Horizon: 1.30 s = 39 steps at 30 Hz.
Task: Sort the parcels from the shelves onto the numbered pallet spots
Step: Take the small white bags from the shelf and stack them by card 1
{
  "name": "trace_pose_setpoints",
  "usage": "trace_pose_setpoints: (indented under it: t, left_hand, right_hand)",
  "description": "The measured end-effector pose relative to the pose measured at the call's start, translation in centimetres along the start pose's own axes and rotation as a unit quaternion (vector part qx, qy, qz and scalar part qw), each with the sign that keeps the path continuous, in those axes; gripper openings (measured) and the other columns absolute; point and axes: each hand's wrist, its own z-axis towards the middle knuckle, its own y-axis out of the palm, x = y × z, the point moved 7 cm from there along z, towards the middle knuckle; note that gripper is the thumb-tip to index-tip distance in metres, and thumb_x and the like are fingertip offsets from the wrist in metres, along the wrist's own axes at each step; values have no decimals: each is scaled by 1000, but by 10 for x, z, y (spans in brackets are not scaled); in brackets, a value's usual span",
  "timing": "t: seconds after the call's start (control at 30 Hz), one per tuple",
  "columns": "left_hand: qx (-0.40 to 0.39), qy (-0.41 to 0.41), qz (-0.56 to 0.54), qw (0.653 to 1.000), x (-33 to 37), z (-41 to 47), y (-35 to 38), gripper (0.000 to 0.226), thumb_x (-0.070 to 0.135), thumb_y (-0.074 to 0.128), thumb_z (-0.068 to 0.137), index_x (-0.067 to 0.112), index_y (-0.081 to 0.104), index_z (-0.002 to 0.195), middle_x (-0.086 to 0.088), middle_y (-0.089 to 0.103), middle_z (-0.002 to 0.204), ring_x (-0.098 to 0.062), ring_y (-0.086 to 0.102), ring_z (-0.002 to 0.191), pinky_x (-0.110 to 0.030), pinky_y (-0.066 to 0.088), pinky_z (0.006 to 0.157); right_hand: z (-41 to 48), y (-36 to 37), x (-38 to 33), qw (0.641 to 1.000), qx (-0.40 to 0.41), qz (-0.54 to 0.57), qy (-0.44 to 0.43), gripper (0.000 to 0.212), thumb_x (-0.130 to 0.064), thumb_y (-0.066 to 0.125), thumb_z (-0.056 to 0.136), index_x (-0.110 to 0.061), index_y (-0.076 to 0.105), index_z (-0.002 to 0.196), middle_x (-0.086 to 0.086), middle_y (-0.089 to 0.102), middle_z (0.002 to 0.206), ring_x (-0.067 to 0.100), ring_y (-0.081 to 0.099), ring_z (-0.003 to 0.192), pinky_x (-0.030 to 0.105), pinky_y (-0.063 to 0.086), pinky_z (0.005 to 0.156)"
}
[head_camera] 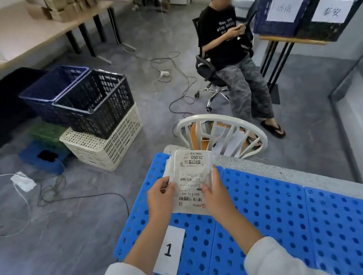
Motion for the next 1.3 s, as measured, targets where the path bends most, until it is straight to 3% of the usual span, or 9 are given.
trace_pose_setpoints:
  t: [0.2,0.3,0.43,0.6,0.77,0.93,1.03,1.2,1.3]
  left_hand:
    - [-33,-33,36,998,-30,56,8,14,15,58,94,17,68,103,6,68,96,-11,63,87,-18,45,67]
    - [-54,-35,65,996,-39,79,9,10,14,57,94,16,66,98,5,67,93,-10,60,82,-16,45,65]
    - [-78,-39,87,992,-52,100,11,8,15,58,94,16,66,95,2,66,91,-17,61,83,-25,49,70]
    - [-108,-33,100,989,-63,121,14,14,17,59,93,14,68,103,2,67,98,-19,65,90,-37,56,81]
    - [-123,-7,131,984,-66,125,20,14,18,60,93,13,66,104,3,66,96,-14,62,90,-22,46,76]
    - [-122,13,147,982,-68,126,19,4,16,60,91,18,63,91,3,63,94,-17,60,91,-36,53,82]
    - [-113,22,140,983,-65,127,15,12,14,61,91,22,61,99,5,56,105,-14,57,98,-33,51,88]
    - [-121,71,150,979,-38,128,13,15,10,57,93,19,61,105,6,52,108,-12,53,102,-28,47,93]
    - [-142,106,161,971,-14,117,26,25,11,55,95,13,61,119,5,55,117,-11,52,111,-27,44,96]
  right_hand:
    - [43,36,15,998,43,-22,43,68,-11,45,100,-31,7,154,-3,34,152,16,42,133,43,46,104]
    - [56,46,28,995,38,-32,87,62,-13,46,100,-27,15,152,-2,43,144,12,50,113,28,50,85]
    - [70,51,41,990,32,-65,121,60,-18,49,100,-22,16,151,-1,46,136,9,46,99,17,39,62]
    - [83,56,47,988,54,-80,117,57,-12,56,95,-20,31,145,-1,46,139,17,47,126,23,42,89]
    - [87,60,50,984,63,-132,103,62,-15,52,97,-20,20,151,4,34,142,20,46,122,24,39,87]
    - [85,61,55,979,59,-169,93,68,-22,52,98,-21,13,154,5,29,146,23,40,132,32,41,98]
    - [79,58,56,982,46,-159,89,71,-29,51,99,-21,9,155,2,24,153,21,30,141,34,35,108]
    - [66,27,41,973,90,-209,39,38,-29,46,101,-17,45,137,-2,43,135,16,45,128,29,43,98]
    - [55,7,23,968,92,-232,1,32,-30,45,101,-17,51,130,-5,45,130,12,48,120,26,44,93]
